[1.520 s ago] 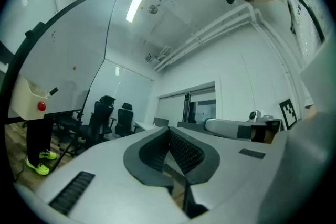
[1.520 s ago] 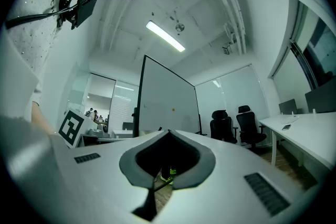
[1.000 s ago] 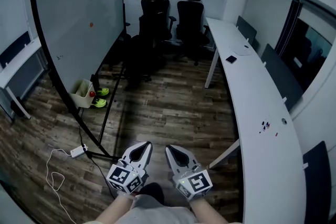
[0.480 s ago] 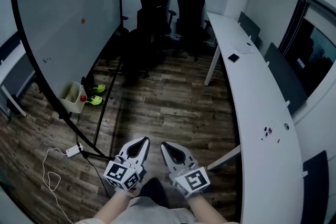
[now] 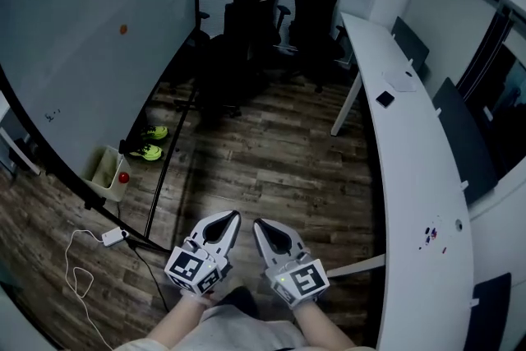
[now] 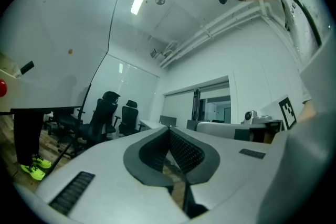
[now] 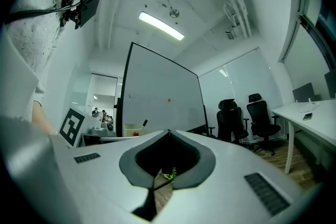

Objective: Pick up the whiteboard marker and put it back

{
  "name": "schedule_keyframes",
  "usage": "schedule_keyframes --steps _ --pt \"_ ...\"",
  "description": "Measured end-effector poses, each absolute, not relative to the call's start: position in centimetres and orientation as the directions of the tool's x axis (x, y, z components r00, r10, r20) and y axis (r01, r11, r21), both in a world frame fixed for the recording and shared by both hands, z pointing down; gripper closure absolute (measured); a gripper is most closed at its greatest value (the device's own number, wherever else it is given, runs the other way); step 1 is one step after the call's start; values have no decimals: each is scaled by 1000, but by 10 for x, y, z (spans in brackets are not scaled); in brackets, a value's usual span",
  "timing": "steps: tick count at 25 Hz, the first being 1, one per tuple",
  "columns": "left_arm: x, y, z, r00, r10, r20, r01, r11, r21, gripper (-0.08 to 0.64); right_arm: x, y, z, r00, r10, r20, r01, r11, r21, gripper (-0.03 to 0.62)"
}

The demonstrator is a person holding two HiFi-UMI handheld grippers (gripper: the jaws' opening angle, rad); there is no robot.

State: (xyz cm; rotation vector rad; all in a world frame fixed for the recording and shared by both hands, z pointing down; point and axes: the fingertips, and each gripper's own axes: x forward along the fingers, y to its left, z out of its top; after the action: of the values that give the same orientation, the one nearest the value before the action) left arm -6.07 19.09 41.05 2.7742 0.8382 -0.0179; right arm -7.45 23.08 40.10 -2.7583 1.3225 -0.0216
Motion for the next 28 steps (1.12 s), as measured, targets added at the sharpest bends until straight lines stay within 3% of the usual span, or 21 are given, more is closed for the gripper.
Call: schedule_keyframes --steps 10,18,28 --pt "46 133 425 879 469 -82 475 -852 219 545 36 170 413 535 -845 2 -843 -534 -70 574" --pt "69 84 433 924 378 -61 382 -894 236 545 66 111 424 407 -913 19 -909 -407 -94 574" --pt "59 -14 456 999 42 -23 46 -964 261 545 62 8 444 38 -998 58 -993 -44 -106 574"
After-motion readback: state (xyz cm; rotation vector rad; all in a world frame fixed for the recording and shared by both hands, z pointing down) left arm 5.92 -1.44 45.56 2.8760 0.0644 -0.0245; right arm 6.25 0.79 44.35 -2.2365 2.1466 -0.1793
